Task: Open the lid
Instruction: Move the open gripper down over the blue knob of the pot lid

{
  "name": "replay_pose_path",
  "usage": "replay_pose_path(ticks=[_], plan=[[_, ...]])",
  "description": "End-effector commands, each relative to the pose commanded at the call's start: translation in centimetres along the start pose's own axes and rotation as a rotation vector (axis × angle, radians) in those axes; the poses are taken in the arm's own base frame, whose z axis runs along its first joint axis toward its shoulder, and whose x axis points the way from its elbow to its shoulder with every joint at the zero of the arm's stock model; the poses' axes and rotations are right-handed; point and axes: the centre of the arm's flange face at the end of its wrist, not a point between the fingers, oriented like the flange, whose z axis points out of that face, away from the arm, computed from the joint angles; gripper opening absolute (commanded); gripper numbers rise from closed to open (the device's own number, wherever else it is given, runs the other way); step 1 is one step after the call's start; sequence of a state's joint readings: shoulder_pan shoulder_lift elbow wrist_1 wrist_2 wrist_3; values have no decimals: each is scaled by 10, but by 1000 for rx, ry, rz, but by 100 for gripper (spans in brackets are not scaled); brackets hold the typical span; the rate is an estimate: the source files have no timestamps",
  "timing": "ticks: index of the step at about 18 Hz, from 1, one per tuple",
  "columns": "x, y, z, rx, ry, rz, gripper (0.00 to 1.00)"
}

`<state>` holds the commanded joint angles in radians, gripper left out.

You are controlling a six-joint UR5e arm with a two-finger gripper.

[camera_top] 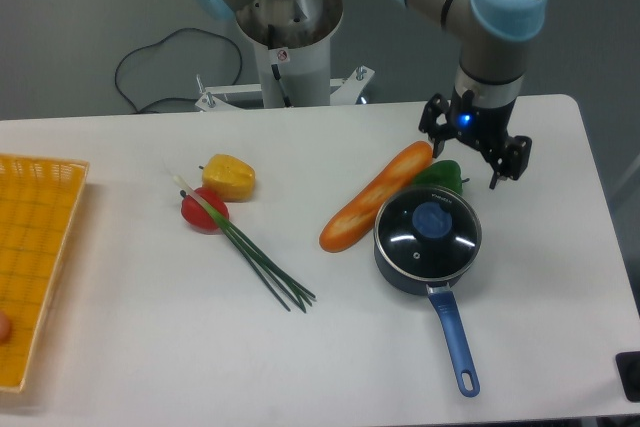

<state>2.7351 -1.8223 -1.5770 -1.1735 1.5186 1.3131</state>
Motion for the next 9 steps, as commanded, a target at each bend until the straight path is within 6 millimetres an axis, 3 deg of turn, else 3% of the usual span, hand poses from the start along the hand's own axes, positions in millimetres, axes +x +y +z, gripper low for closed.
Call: replay_pose_path(ticks=[9], plan=[[1,-16,49,-17,88,-3,100]])
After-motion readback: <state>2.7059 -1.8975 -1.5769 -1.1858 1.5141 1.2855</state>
